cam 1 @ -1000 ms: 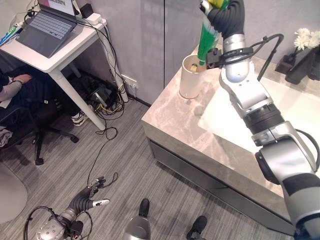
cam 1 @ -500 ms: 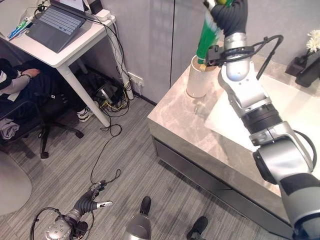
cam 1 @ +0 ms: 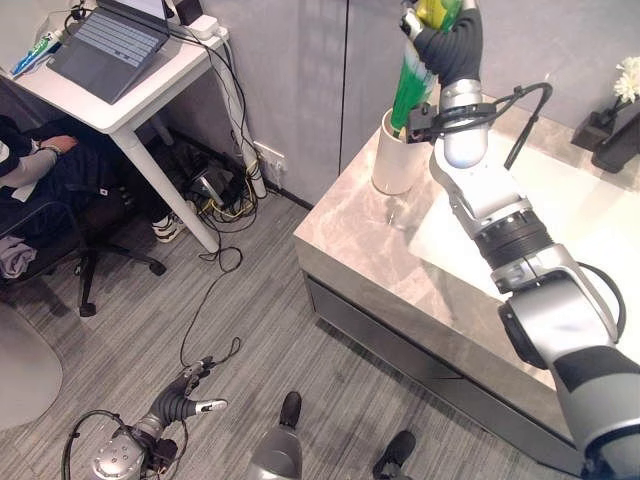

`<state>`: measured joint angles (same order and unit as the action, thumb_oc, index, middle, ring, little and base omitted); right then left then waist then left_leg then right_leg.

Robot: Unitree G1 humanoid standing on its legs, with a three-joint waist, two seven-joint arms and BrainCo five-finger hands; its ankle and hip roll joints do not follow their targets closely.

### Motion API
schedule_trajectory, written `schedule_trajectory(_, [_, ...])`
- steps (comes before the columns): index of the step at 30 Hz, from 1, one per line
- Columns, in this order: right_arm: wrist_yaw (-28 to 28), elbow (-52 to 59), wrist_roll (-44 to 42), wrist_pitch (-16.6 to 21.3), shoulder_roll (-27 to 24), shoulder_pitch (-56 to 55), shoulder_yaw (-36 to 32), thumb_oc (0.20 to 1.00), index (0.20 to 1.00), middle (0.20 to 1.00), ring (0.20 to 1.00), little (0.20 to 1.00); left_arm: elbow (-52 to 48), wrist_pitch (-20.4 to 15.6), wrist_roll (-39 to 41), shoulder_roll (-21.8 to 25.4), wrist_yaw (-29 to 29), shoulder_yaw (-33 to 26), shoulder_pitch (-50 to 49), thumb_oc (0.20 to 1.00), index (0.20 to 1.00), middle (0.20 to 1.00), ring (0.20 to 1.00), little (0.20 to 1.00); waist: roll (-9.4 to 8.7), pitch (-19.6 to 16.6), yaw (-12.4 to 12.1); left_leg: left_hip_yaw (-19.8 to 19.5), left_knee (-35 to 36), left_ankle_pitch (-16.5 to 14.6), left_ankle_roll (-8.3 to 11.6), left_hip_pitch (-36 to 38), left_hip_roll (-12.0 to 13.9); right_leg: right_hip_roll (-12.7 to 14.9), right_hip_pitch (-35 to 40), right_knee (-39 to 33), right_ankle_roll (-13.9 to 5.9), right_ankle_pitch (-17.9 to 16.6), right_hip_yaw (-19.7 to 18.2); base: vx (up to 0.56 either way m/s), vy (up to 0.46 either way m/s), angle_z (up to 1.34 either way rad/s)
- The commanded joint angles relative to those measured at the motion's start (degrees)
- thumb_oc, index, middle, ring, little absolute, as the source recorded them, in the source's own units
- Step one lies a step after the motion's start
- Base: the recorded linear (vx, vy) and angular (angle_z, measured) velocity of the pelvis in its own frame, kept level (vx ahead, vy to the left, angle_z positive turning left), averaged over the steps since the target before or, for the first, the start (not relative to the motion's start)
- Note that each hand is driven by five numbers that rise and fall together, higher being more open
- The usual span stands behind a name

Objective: Put brush and paste in cup on sink, flatten towel.

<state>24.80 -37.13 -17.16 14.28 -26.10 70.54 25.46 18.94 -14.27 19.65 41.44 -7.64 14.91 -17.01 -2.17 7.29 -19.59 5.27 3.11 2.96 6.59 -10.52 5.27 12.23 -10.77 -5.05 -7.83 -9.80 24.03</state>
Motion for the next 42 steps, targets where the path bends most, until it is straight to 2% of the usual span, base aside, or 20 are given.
schedule_trajectory(1, [0.13,-0.16,1.5,2.37,-3.35,8.2,0.27,0.2,0.2,0.2,0.2,0.2,-1.61,-2.6,-1.03,2.18,0.95,2.61,0.55,1.0,1.0,1.0,1.0,1.0,-2.01,0.87,-1.81,-2.97,1.89,2.92,-1.32,-2.47,-3.35,4.86,7.0,0.05,-5.2,-1.72,-1.46,0.0,0.0,0.0])
schedule_trajectory(10, [-1.45,-4.21,0.41,1.76,-1.26,8.0,1.02,0.2,0.2,0.2,0.2,0.2,1.72,-2.41,-1.42,0.19,1.26,3.42,1.66,1.0,1.0,1.0,1.0,1.0,-1.68,1.19,-1.56,-2.75,1.89,2.99,-1.27,-2.65,-3.13,4.75,6.46,0.05,-5.0,-1.87,-1.77,0.0,0.0,0.0])
schedule_trajectory(11, [-1.53,-4.27,0.26,1.77,-1.23,8.03,1.06,0.26,0.26,0.26,0.26,0.26,1.88,-2.38,-1.34,0.02,1.23,3.4,1.65,1.0,1.0,1.0,1.0,1.0,-1.69,1.19,-1.53,-2.71,1.89,3.0,-1.27,-2.65,-3.14,4.73,6.44,0.05,-4.99,-1.87,-1.8,0.0,0.0,0.0])
schedule_trajectory(12, [-1.49,-4.43,0.1,1.81,-1.12,8.04,1.08,0.555,0.555,0.555,0.555,0.555,2.0,-2.31,-1.29,-0.09,1.19,3.45,1.68,1.0,1.0,1.0,1.0,1.0,-1.7,1.17,-1.5,-2.67,1.89,2.99,-1.27,-2.62,-3.12,4.73,6.42,0.05,-4.98,-1.89,-1.83,0.0,0.0,0.0])
schedule_trajectory(13, [-1.46,-4.43,0.06,1.86,-1.03,7.89,0.99,0.736,0.736,0.736,0.736,0.736,2.13,-2.29,-1.23,-0.22,1.21,3.47,1.76,1.0,1.0,1.0,1.0,1.0,-1.75,1.18,-1.47,-2.65,1.89,2.94,-1.29,-2.61,-3.11,4.69,6.38,0.05,-4.98,-1.91,-1.88,0.0,0.0,0.0])
schedule_trajectory(14, [-1.34,-4.18,0.24,1.84,-1.02,7.77,0.89,1.0,1.0,1.0,1.0,1.0,2.19,-2.25,-1.25,-0.3,1.25,3.48,1.83,1.0,1.0,1.0,1.0,1.0,-1.8,1.2,-1.43,-2.62,1.89,2.91,-1.29,-2.59,-3.07,4.7,6.36,0.05,-4.97,-1.96,-1.93,0.0,0.0,0.0])
schedule_trajectory(25, [-0.58,-0.31,0.89,2.39,-0.44,5.77,-0.75,1.0,1.0,1.0,1.0,1.0,7.1,-2.42,-3.66,-2.55,2.18,4.83,4.59,1.0,1.0,1.0,1.0,1.0,-1.8,0.67,-0.96,-1.85,1.89,2.7,-1.22,-1.36,-2.75,4.75,6.8,0.05,-4.96,-2.3,-2.49,0.0,-0.002,-0.01])
schedule_trajectory(30, [1.2,4.84,3.64,2.51,-1.34,4.12,-2.85,1.0,1.0,1.0,1.0,1.0,6.43,-3.11,-3.53,-2.42,2.84,4.23,5.8,1.0,1.0,1.0,1.0,1.0,-1.51,-0.33,-0.61,-1.16,1.89,2.45,-1.08,-0.12,-2.4,4.67,7.52,0.05,-4.81,-2.2,-3.2,0.0,-0.011,-0.05])
schedule_trajectory(32, [2.38,8.44,6.86,2.35,-3.43,2.92,-3.51,1.0,1.0,1.0,1.0,1.0,5.58,-3.5,-3.13,-2.42,3.8,2.65,6.06,1.0,1.0,1.0,1.0,1.0,-1.24,-0.71,-0.46,-0.85,1.89,2.0,-0.9,0.9,-2.13,4.54,8.31,0.05,-4.74,-1.71,-3.57,0.0,-0.023,-0.14])
schedule_trajectory(34, [3.57,13.68,10.09,2.02,-6.3,0.0,-5.34,1.0,1.0,1.0,1.0,1.0,0.66,-3.98,-2.08,-1.78,4.98,-0.3,5.97,1.0,1.0,1.0,1.0,1.0,-0.95,-1.29,-0.04,-0.64,1.89,2.18,-0.95,1.39,-2.05,4.66,8.63,0.05,-4.66,-1.71,-3.71,-0.02,-0.014,-0.05])
schedule_trajectory(36, [5.39,22.45,13.94,2.42,-11.41,-5.55,-10.39,1.0,1.0,1.0,1.0,1.0,-13.8,-6.09,0.81,-1.08,7.37,-8.77,4.42,1.0,1.0,1.0,1.0,1.0,0.13,-2.16,0.52,-0.37,1.89,1.7,-0.71,2.61,-1.65,4.65,9.57,0.05,-4.59,-0.71,-3.77,0.0,0.0,0.0])
schedule_trajectory(37, [5.34,23.38,14.18,1.96,-11.11,-6.45,-10.96,1.0,1.0,1.0,1.0,1.0,-14.85,-5.49,0.87,-0.69,7.33,-9.36,3.43,1.0,1.0,1.0,1.0,1.0,-0.14,-2.31,0.66,-0.42,1.89,1.99,-0.77,2.58,-1.69,4.68,9.58,0.05,-4.52,-0.92,-3.73,0.02,-0.027,-0.04])
schedule_trajectory(38, [5.94,24.79,15.23,2.73,-12.02,-8.5,-12.9,1.0,1.0,1.0,1.0,1.0,-17.09,-6.3,0.3,-1.05,8.24,-11.13,3.35,0.558,0.558,0.558,0.558,0.558,0.14,-2.57,1.03,-0.16,1.89,1.61,-0.55,3.24,-1.45,4.63,10.15,0.05,-4.56,-0.43,-3.68,-0.02,-0.023,-0.07])
schedule_trajectory(39, [6.5,29.73,16.48,3.24,-13.9,-13.7,-17.04,1.0,1.0,1.0,1.0,1.0,-21.7,-6.84,-1.87,-1.21,10.64,-14.98,3.42,0.2,0.2,0.2,0.2,0.2,0.22,-3.05,1.76,-0.01,1.89,1.7,-0.45,3.81,-1.23,4.57,10.56,0.05,-4.46,-0.24,-3.63,0.0,-0.025,-0.1])
schedule_trajectory(40, [6.47,29.86,16.5,3.17,-13.87,-13.85,-17.15,1.0,1.0,1.0,1.0,1.0,-21.78,-6.78,-1.88,-1.15,10.65,-14.99,3.36,0.2,0.2,0.2,0.2,0.2,0.15,-3.11,1.76,-0.02,1.89,1.75,-0.46,3.76,-1.25,4.59,10.53,0.05,-4.46,-0.26,-3.62,-0.02,-0.016,-0.14])
schedule_trajectory(41, [6.66,33.51,17.2,3.65,-15.41,-17.79,-20.3,1.0,1.0,1.0,1.0,1.0,-23.62,-7.25,-3.03,-1.55,11.85,-17.21,3.63,0.2,0.2,0.2,0.2,0.2,0.37,-3.21,2.69,0.35,1.89,1.6,-0.39,4.31,-1.06,4.51,10.67,0.05,-4.42,-0.12,-3.91,0.02,-0.007,-0.1])
schedule_trajectory(42, [7.22,39.44,19.51,4.58,-17.31,-24.71,-25.84,1.0,1.0,1.0,1.0,1.0,-24.97,-7.8,-3.58,-3.39,12.68,-18.81,4.13,0.2,0.2,0.2,0.2,0.2,0.53,-3.74,4.91,1.33,1.89,1.02,-0.25,5.56,-0.61,4.2,10.88,0.05,-4.41,0.38,-4.82,0.0,-0.005,-0.07])
